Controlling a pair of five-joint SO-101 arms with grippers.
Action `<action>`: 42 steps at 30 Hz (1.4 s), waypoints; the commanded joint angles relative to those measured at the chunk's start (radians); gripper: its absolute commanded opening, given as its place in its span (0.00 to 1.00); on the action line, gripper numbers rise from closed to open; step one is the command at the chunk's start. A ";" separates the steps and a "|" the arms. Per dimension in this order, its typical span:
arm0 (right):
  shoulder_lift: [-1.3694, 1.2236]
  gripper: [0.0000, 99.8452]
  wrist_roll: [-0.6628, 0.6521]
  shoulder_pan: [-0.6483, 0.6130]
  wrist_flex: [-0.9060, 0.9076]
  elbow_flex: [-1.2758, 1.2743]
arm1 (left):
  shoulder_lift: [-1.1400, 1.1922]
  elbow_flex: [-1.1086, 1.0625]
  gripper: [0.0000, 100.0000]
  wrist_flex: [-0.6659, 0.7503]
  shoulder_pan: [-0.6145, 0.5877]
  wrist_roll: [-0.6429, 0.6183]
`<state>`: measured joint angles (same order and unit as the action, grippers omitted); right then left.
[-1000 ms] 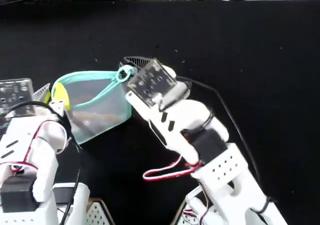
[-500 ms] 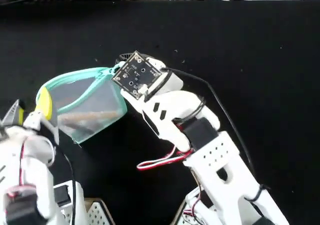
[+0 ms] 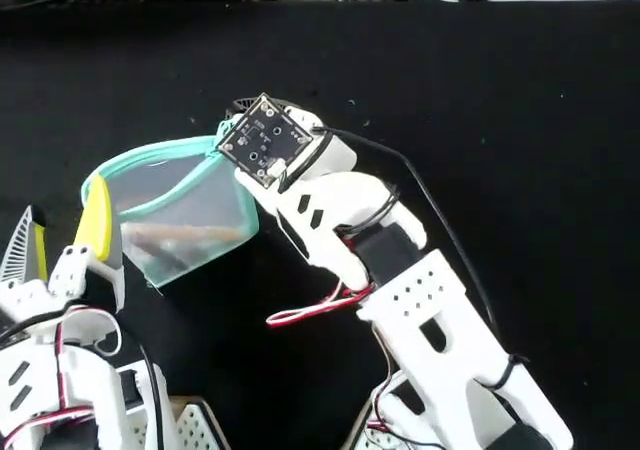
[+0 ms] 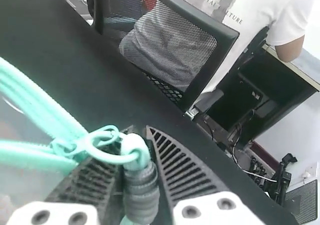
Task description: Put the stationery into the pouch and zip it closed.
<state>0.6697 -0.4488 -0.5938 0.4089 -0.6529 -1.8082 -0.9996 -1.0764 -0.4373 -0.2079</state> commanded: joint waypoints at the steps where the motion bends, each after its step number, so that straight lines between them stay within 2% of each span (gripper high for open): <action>1: -0.002 0.01 -0.006 -0.011 -0.018 0.012 | -0.005 0.008 0.29 0.023 -0.013 -0.011; 6: -0.002 0.01 -0.006 -0.009 -0.020 0.012 | -0.011 0.016 0.29 0.023 -0.025 -0.012; 12: -0.005 0.01 -0.002 -0.009 -0.040 0.005 | -0.012 0.071 0.29 0.021 -0.171 -0.092; 16: -0.025 0.01 -0.005 -0.005 -0.038 0.010 | -0.012 0.084 0.29 0.023 -0.217 -0.118; 19: -0.054 0.01 -0.006 0.021 -0.044 0.021 | -0.005 0.074 0.29 0.038 -0.228 -0.087; 22: -0.081 0.01 0.017 0.101 -0.077 0.033 | -0.005 0.044 0.29 0.038 -0.197 -0.018; 26: -0.094 0.01 0.173 0.209 -0.109 0.054 | -0.003 -0.004 0.29 0.034 -0.039 0.052; 29: -0.091 0.01 0.195 0.221 -0.110 0.056 | -0.002 -0.044 0.29 0.012 0.088 0.115; 32: -0.090 0.01 0.196 0.218 -0.109 0.054 | -0.002 -0.073 0.29 0.012 0.165 0.147; 37: -0.088 0.01 0.196 0.206 -0.107 0.051 | 0.038 -0.093 0.29 0.023 0.186 0.144; 42: -0.087 0.01 0.155 0.187 -0.071 0.056 | 0.198 -0.093 0.29 0.094 0.179 0.114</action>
<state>0.5715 -0.2631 -0.3928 0.3276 -0.6498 -1.6932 -1.0978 -1.0334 -0.2639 -0.0683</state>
